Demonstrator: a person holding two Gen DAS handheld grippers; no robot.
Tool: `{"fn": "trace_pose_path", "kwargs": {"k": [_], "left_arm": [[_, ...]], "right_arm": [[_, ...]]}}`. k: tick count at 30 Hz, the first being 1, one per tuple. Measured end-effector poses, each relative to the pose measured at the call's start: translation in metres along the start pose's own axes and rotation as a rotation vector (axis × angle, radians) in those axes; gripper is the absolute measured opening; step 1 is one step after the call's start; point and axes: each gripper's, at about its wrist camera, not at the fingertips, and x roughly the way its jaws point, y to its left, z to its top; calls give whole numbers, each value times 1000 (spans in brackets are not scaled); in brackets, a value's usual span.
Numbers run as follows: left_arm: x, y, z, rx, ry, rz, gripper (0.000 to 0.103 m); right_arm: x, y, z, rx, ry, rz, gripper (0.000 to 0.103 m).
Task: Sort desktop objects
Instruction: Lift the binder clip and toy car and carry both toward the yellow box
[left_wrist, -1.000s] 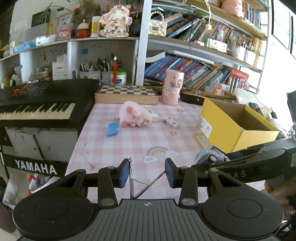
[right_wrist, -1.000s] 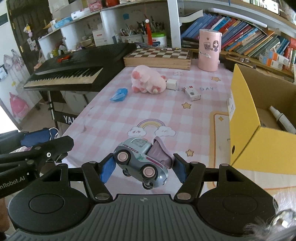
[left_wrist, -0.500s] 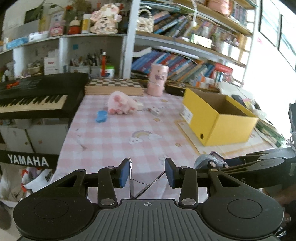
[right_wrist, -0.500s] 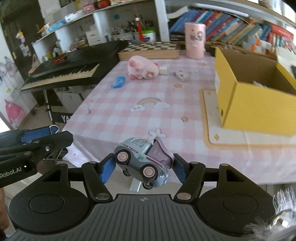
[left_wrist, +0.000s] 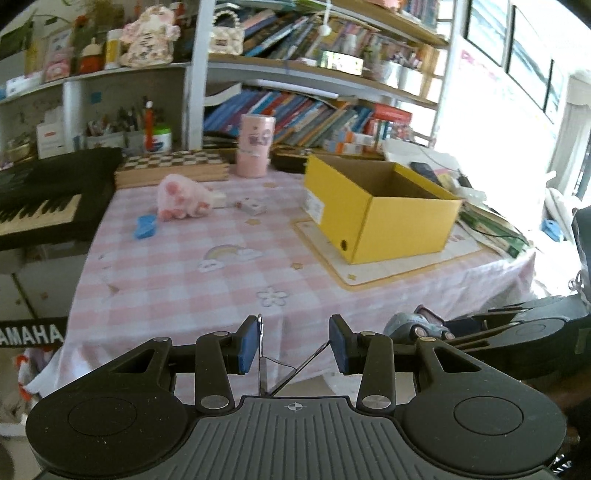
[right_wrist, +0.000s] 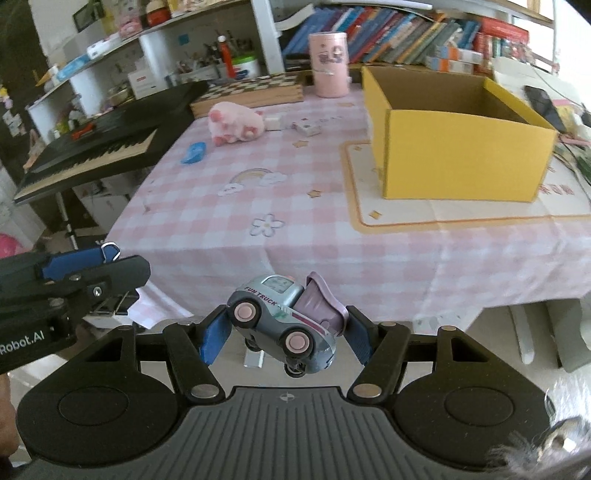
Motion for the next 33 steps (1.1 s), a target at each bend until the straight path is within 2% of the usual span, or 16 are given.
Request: {"fn": "trace_pose_path", "kwargs": {"k": [13, 33], "left_arm": [[26, -39, 9, 106, 19, -135, 39], [63, -76, 29, 159, 43, -219, 39]], "right_arm": [[-23, -43, -18, 134, -27, -109, 63], [-28, -88, -11, 202, -26, -178, 63]]}}
